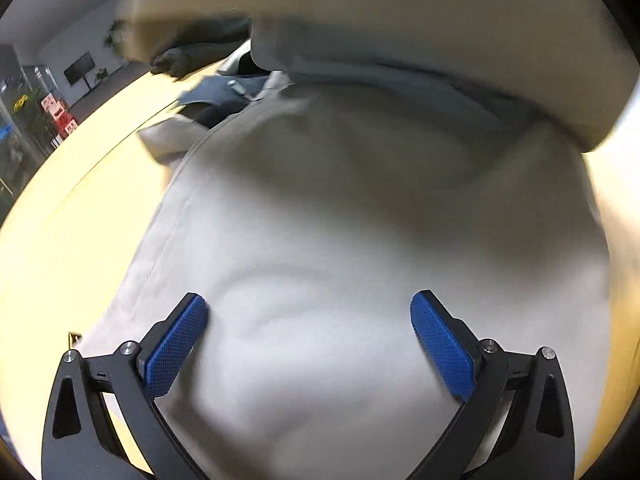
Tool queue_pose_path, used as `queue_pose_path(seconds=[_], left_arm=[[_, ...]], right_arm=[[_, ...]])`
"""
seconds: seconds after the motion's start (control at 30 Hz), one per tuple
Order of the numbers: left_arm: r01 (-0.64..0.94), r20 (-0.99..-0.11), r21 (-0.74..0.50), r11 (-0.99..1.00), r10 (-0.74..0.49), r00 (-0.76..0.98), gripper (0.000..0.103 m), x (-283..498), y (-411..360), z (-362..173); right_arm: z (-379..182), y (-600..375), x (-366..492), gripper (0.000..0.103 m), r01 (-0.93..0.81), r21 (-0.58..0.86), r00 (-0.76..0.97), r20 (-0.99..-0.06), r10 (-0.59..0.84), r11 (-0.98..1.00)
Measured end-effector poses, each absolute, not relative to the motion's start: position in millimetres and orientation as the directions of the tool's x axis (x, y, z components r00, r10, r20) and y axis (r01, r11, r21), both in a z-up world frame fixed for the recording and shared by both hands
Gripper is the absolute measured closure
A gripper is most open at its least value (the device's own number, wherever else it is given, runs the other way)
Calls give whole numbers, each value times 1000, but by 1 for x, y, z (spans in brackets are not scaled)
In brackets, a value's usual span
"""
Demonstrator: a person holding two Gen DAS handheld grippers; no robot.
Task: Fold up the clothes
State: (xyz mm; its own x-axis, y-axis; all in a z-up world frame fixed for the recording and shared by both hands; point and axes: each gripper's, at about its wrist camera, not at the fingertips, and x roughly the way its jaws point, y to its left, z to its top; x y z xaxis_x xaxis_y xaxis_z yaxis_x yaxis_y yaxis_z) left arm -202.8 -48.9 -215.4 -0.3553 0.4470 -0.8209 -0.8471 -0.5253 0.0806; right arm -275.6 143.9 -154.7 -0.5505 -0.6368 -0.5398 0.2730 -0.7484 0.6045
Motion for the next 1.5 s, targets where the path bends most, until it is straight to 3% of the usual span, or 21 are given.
queue_pose_path(seconds=[0.07,0.17,0.27,0.43,0.83,1.17,1.5], left_arm=[[-851,-808,50,-523,480,-343,0,-208,-50,-218],[-873,-807,35,-486,502,-312,0,-214,-48,-219],[-901,-809,45,-432,513,-286,0,-216,-46,-219],[-893,-827,56,-447,481,-292,0,-226,-61,-216],[-814,-797,-67,-576,522,-304,0,-258,-87,-220],[-746,-804,36,-664,425,-416,0,-250,-129,-195],[-718,-694,191,-670,425,-581,1,-209,-137,-109]], right_arm=[[-137,109,-276,96,420,617,-452,-494,-743,-666],[-162,62,-280,97,441,658,-352,-498,-792,-610],[-207,31,-294,97,364,706,-345,-504,-792,-608],[-239,-11,-308,97,397,661,-326,-547,-771,-637],[-268,-68,-261,96,561,481,-192,-716,-671,-673],[-268,-90,-263,100,560,424,-200,-765,-612,-712],[-258,-107,-244,100,692,215,-275,-804,-527,-689]])
